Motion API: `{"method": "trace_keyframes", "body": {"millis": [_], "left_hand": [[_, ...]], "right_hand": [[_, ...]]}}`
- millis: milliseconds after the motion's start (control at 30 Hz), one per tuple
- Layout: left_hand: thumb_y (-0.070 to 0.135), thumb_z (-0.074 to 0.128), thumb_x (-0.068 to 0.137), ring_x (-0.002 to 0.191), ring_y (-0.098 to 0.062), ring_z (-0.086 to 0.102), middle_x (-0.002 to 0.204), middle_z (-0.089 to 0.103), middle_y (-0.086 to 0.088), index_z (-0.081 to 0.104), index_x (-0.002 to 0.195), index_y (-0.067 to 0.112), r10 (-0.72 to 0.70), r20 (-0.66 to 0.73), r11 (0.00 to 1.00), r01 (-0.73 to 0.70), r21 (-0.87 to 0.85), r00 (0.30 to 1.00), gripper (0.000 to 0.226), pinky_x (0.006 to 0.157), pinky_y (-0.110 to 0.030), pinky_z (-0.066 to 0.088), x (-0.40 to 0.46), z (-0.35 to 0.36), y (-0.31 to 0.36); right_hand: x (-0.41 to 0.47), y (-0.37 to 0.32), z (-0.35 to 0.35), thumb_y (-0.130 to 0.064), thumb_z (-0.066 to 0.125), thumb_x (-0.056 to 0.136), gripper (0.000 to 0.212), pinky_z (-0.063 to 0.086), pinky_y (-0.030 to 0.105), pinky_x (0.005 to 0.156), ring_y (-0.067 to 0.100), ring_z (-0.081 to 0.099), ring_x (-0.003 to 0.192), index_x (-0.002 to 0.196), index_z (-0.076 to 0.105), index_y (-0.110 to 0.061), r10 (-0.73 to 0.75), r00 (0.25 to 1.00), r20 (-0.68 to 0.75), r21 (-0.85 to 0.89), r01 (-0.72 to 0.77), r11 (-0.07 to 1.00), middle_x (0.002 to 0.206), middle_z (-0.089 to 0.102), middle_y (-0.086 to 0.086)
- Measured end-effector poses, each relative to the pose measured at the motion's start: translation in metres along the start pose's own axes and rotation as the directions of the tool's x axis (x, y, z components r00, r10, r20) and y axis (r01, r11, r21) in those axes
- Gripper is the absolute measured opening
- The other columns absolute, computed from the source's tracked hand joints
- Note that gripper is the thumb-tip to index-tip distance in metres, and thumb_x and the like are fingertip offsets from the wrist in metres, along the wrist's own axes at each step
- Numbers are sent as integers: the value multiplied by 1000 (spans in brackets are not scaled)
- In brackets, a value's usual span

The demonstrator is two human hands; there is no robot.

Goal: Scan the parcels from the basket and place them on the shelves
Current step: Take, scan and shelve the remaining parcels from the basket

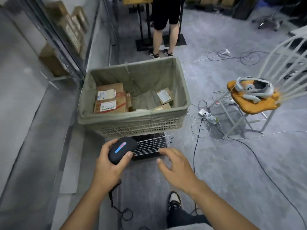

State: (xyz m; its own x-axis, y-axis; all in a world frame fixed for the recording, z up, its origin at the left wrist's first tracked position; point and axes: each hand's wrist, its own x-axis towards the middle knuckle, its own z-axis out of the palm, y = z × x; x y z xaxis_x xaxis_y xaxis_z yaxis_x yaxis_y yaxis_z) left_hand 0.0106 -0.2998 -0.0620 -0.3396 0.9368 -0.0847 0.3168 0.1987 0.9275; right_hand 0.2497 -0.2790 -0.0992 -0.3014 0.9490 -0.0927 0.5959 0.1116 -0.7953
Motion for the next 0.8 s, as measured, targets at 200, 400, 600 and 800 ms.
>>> {"method": "trace_keyframes", "body": {"millis": [200,400,600,800], "left_hand": [[58,83,67,90,-26,73,109,72,15,57,118,51,-35,-93,999,36,7,995,57,81,-52,61,66,4,23],[60,80,64,85,-29,73,110,72,7,55,117,53,-96,-120,995,95,-21,988,59,76,-43,60,120,-7,18],[29,87,82,94,-20,73,107,71,19,58,115,47,-93,-86,993,87,-79,992,47,85,-53,61,176,-26,-2],[43,84,77,87,-31,73,115,70,5,57,121,38,-73,-22,988,69,-140,997,52,74,-40,62,224,-29,-12]], "right_hand": [[102,-10,-40,-52,41,98,55,36,21,105,14,49,122,137,58,-17,-144,986,89,-150,156,976,129,56,-3],[178,-31,-47,-54,36,96,59,41,34,106,16,47,125,138,55,-17,-191,968,163,-261,228,938,132,54,-4],[228,-47,-24,-44,48,102,45,39,34,110,14,45,127,139,54,-18,-188,962,197,-355,249,901,137,52,-4],[270,-47,-9,-46,47,100,46,39,31,109,12,45,129,137,56,-21,-109,981,159,-392,164,905,135,53,-6]]}}
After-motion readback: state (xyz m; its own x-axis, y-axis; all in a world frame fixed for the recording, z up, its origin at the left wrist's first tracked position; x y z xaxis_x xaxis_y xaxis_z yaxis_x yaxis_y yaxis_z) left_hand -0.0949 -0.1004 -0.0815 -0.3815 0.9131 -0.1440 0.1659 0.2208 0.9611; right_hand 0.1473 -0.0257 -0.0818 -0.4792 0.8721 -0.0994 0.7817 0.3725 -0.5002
